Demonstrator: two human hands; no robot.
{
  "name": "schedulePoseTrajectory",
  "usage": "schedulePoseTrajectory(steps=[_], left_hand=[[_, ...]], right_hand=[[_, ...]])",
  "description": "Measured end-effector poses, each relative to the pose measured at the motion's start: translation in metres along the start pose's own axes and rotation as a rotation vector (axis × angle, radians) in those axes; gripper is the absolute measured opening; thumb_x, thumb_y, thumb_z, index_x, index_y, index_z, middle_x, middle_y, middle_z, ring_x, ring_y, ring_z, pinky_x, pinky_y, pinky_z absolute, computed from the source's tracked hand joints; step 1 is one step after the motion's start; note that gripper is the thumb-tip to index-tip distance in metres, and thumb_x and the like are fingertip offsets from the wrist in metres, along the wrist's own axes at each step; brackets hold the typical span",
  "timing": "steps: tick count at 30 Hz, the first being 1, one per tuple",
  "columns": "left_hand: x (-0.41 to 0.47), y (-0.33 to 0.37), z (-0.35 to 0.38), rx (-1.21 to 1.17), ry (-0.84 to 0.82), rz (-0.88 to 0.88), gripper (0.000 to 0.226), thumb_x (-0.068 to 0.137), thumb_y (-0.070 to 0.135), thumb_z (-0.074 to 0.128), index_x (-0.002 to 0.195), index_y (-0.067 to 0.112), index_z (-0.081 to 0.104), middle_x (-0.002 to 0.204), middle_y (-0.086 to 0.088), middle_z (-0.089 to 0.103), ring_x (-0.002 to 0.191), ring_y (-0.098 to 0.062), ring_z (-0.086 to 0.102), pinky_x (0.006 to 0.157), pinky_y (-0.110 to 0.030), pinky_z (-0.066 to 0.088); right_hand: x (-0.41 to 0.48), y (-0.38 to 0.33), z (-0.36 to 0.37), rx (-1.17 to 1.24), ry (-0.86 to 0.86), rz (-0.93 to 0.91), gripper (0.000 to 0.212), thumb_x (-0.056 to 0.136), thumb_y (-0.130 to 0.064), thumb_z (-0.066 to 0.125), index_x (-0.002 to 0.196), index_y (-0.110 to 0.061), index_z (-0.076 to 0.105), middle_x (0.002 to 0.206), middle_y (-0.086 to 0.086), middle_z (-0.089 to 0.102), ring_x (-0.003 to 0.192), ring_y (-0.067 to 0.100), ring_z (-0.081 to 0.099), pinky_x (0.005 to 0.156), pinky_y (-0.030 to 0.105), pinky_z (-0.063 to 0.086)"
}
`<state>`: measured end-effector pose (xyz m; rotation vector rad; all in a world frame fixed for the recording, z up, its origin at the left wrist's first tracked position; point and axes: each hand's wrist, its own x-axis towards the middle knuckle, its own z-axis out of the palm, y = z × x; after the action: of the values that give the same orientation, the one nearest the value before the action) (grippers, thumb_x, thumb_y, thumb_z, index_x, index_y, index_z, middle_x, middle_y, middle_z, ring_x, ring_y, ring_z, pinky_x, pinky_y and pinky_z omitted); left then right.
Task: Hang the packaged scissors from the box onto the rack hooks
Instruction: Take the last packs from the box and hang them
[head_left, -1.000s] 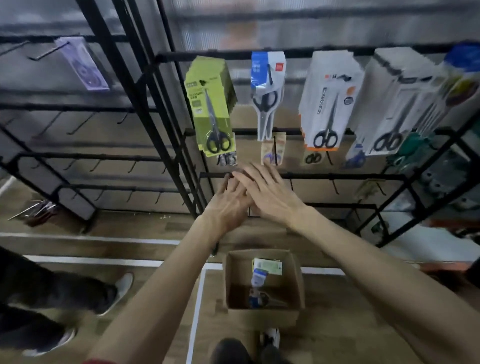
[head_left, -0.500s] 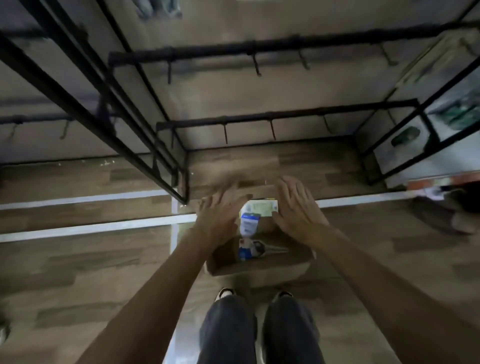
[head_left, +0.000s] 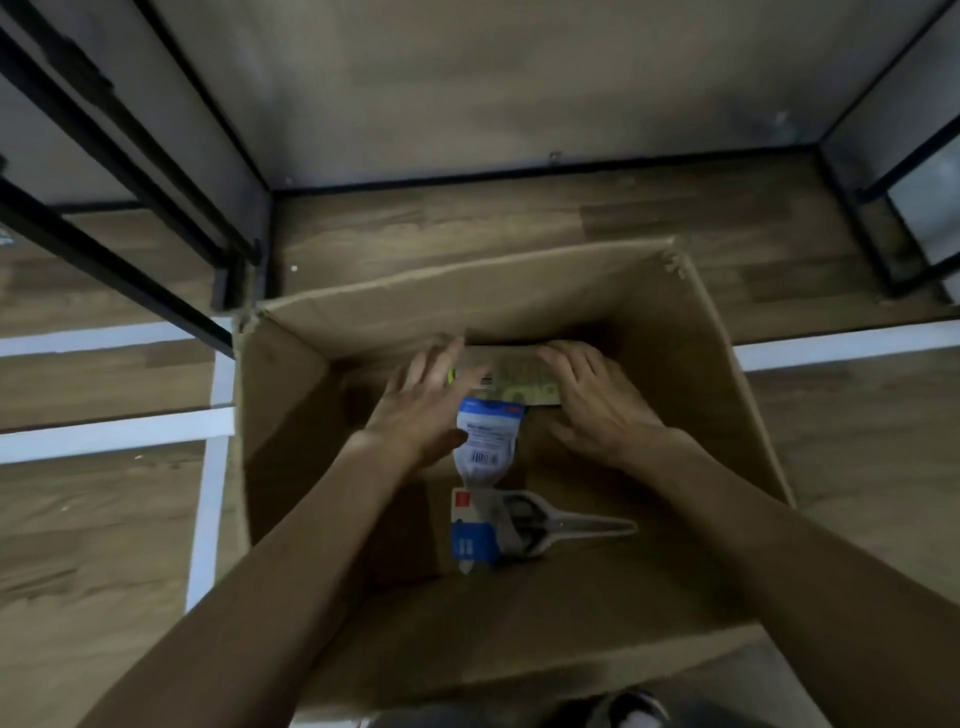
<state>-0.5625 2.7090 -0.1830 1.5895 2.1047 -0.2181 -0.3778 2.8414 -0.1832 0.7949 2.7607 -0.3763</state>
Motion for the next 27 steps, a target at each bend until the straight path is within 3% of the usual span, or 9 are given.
schedulePoseTrajectory(steps=[4,10,14,18,20,22,25,27], left_hand=[[0.022,-0.006,0.022,-0.023,-0.004,-0.016,0.093,0.095,0.031,0.068,0.162,0.033,0.004,0.169,-0.002,-0.016,0.156,-0.032,-0.01,0.126,-0.054,0.012],[0.049,-0.008,0.043,-0.161,0.028,-0.003,0.117,0.085,0.034,0.079,0.161,0.014,-0.007,0.17,-0.011,0.002,0.156,-0.032,0.006,0.126,-0.05,0.017],[0.061,0.003,0.075,-0.435,0.103,-0.041,0.109,0.085,0.023,0.08,0.162,0.014,0.004,0.168,-0.008,0.009,0.155,-0.033,0.011,0.123,-0.046,0.022],[0.058,0.014,0.095,-0.56,0.167,-0.037,0.1,0.082,0.02,0.079,0.16,0.021,0.017,0.162,-0.005,0.017,0.148,-0.037,0.02,0.117,-0.053,0.034],[0.052,0.019,0.097,-0.723,0.235,-0.137,0.103,0.076,0.03,0.085,0.156,0.024,0.019,0.153,-0.011,0.021,0.139,-0.038,0.032,0.108,-0.056,0.044],[0.047,0.023,0.094,-0.891,0.241,-0.324,0.108,0.073,0.035,0.089,0.153,0.021,0.019,0.147,-0.015,0.024,0.137,-0.037,0.032,0.11,-0.054,0.042],[0.042,0.019,0.086,-0.952,0.117,-0.444,0.106,0.076,0.024,0.088,0.156,0.014,0.019,0.15,-0.017,0.024,0.143,-0.037,0.025,0.117,-0.051,0.029],[0.04,0.012,0.089,-0.99,0.107,-0.474,0.1,0.077,0.018,0.087,0.155,0.013,0.025,0.15,-0.015,0.027,0.142,-0.035,0.029,0.117,-0.046,0.031]], right_hand=[[0.022,0.009,0.023,-0.035,0.009,-0.038,0.079,0.088,-0.044,0.063,0.151,-0.013,0.025,0.153,0.01,0.029,0.141,0.029,0.029,0.117,0.043,0.027],[0.05,0.018,0.038,-0.006,-0.075,-0.008,0.09,0.085,-0.056,0.066,0.152,-0.015,0.022,0.158,0.008,0.025,0.146,0.027,0.024,0.119,0.046,0.022],[0.068,0.022,0.052,0.053,-0.077,0.049,0.095,0.077,-0.068,0.068,0.147,-0.017,0.03,0.147,0.01,0.04,0.134,0.031,0.037,0.111,0.045,0.03],[0.071,0.017,0.068,0.019,-0.167,0.155,0.106,0.072,-0.07,0.072,0.15,-0.015,0.025,0.149,0.017,0.031,0.136,0.037,0.031,0.11,0.047,0.029],[0.066,0.013,0.074,0.023,-0.229,0.168,0.098,0.073,-0.07,0.071,0.145,-0.017,0.029,0.143,0.017,0.033,0.13,0.036,0.033,0.107,0.046,0.03],[0.058,0.01,0.08,0.045,-0.23,0.17,0.089,0.073,-0.068,0.072,0.137,-0.018,0.034,0.138,0.014,0.031,0.129,0.033,0.03,0.105,0.046,0.032],[0.053,0.008,0.084,0.129,-0.178,0.19,0.089,0.073,-0.063,0.075,0.137,-0.02,0.032,0.147,0.014,0.02,0.138,0.034,0.021,0.108,0.054,0.031],[0.052,0.007,0.08,0.167,-0.19,0.216,0.096,0.071,-0.06,0.079,0.141,-0.019,0.028,0.148,0.013,0.024,0.137,0.033,0.026,0.106,0.056,0.033]])
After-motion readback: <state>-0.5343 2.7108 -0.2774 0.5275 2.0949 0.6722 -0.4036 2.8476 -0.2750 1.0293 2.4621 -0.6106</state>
